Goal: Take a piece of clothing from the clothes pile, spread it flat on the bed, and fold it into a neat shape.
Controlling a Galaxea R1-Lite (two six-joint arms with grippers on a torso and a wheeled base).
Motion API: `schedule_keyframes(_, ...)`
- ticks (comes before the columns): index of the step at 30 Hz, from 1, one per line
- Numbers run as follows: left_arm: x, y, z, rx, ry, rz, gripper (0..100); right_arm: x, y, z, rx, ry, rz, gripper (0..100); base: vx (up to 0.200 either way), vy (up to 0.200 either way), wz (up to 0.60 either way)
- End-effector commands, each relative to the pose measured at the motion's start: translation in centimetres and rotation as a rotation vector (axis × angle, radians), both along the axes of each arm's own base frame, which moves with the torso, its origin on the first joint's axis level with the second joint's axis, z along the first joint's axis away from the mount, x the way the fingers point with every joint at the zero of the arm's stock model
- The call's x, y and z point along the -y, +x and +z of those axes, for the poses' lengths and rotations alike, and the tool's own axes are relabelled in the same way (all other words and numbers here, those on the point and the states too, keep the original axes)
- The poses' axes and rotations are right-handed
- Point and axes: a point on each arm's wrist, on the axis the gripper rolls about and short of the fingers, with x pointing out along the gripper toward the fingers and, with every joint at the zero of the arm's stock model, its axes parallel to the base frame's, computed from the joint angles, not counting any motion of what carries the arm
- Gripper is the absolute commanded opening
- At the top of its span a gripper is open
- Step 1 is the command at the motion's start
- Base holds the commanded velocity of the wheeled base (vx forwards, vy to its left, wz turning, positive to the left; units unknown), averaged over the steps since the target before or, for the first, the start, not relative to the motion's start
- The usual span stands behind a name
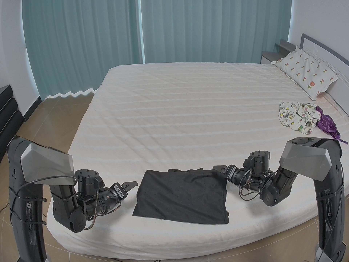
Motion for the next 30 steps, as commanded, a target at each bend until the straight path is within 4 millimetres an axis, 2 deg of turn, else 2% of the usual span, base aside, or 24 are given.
schedule_keyframes(1,0.1,0.0,-0.1,-0.003,0.0,-0.001,100,0.0,1.0,-0.4,0.016,0.008,-0.011,100,0.0,0.0,0.0)
schedule_keyframes(2,0.1,0.0,-0.1,0.0,0.002,-0.002,100,0.0,1.1,-0.5,0.016,0.007,-0.009,100,0.0,0.0,0.0)
schedule_keyframes(3,0.1,0.0,-0.1,0.0,0.002,-0.002,100,0.0,1.2,-0.7,0.011,0.005,-0.009,0,0.0,0.0,0.0)
schedule_keyframes(7,0.1,0.0,-0.1,-0.002,0.002,-0.002,100,-0.3,1.2,-1.4,-0.035,-0.012,-0.002,0,0.0,0.0,0.0)
schedule_keyframes(19,0.1,0.0,-0.2,-0.002,0.009,0.007,100,0.7,2.9,-0.3,0.006,0.044,-0.098,0,0.0,0.0,0.0)
schedule_keyframes(30,0.1,0.0,-0.2,0.0,0.009,0.007,100,1.3,3.2,-0.1,0.012,0.048,-0.116,0,0.0,0.0,0.0)
